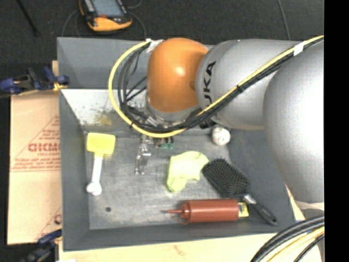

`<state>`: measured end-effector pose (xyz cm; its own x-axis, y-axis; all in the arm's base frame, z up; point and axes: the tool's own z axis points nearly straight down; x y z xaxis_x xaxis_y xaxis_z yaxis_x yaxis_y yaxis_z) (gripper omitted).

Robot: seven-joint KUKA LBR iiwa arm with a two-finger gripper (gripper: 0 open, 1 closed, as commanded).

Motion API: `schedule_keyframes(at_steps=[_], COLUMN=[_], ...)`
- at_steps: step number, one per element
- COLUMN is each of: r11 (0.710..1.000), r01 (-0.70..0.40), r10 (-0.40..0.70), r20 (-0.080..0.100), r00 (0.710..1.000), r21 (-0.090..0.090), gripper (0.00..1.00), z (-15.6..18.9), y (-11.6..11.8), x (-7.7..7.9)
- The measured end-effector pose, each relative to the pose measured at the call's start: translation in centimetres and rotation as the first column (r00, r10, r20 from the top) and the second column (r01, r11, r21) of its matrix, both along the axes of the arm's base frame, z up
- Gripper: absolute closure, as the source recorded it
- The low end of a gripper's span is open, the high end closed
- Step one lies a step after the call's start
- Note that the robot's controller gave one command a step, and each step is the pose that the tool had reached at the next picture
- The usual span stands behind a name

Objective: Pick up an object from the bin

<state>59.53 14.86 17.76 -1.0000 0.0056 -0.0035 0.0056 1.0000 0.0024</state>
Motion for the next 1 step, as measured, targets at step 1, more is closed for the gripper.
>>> schedule_keyframes(at_steps=[1], r11=[1.0], r01=[0.0], r10=[0.0], r20=[0.0], r00=[1.0], r21=[0.0], gripper=[0.0], z=[0.0], y=[0.0], x=[0.0])
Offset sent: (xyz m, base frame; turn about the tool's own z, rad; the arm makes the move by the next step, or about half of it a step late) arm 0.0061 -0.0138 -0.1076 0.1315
